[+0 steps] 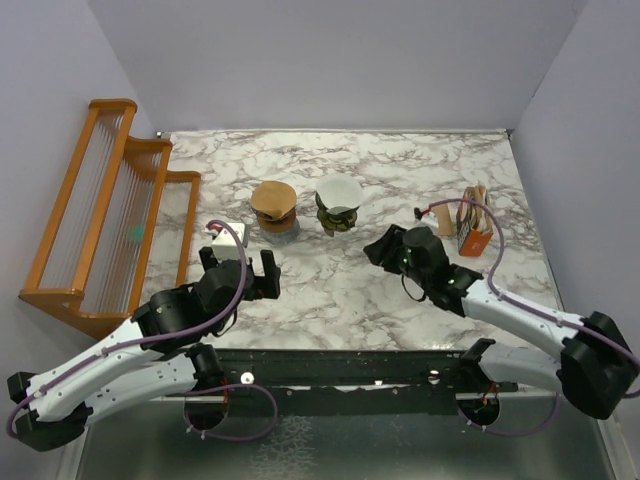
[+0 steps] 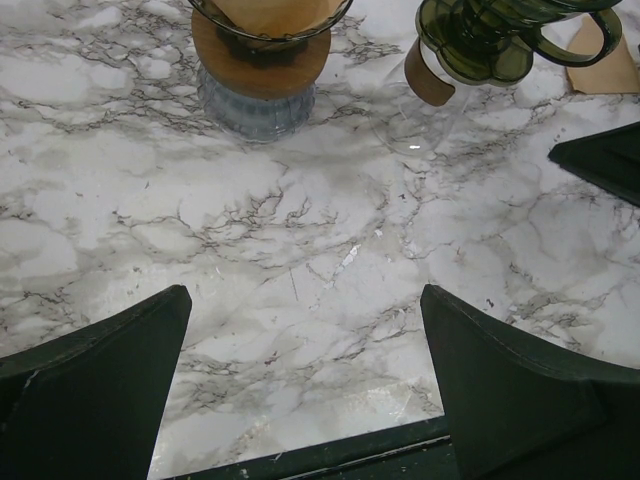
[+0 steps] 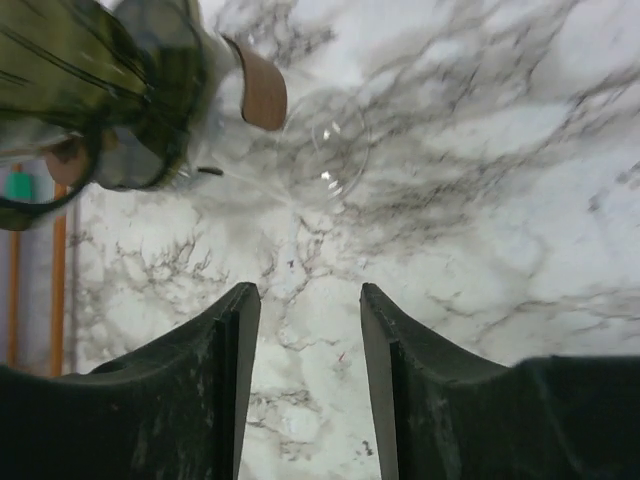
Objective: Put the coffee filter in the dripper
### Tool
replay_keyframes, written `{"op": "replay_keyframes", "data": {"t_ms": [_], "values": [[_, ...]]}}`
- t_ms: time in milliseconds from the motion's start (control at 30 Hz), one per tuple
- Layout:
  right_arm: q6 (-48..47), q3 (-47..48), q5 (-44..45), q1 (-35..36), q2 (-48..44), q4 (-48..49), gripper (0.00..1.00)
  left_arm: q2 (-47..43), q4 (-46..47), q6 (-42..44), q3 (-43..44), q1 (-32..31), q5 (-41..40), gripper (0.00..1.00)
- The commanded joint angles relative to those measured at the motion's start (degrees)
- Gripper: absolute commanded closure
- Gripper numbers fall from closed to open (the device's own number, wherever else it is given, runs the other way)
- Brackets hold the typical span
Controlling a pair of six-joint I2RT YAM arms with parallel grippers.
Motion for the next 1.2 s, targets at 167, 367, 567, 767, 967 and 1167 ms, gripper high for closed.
{"op": "replay_keyframes", "data": {"t_ms": [167, 367, 567, 767, 967, 1167], "values": [[-20.7, 13.3, 19.4, -0.1, -12.6, -21.8, 0.16, 3.3, 2.2, 4.6, 2.5, 0.2, -1.5, 0.01], [-31.1, 25.0, 21.0, -0.2, -6.5, -28.6, 0.00, 8.6, 5.5, 12.0, 9.4, 0.3, -3.4, 0.01], [-34.0, 33.2, 21.4, -0.7, -0.3, -34.2, 0.00, 17.0, 7.7, 17.0, 17.0, 3.3, -0.4, 0.01], [-34.8, 37.3, 16.5, -9.4, 0.2, -38.4, 0.00, 22.9, 8.5, 18.0, 21.7, 20.7, 16.4, 0.01], [-36.0, 36.2, 11.2, -20.9, -4.7, -41.0, 0.00, 22.6, 9.5, 17.9, 20.9, 32.3, 23.6, 0.01], [-39.2, 28.0, 3.2, -21.0, -17.2, -35.8, 0.00, 17.2, 11.0, 16.4, 15.3, 34.5, 26.0, 0.01]]}}
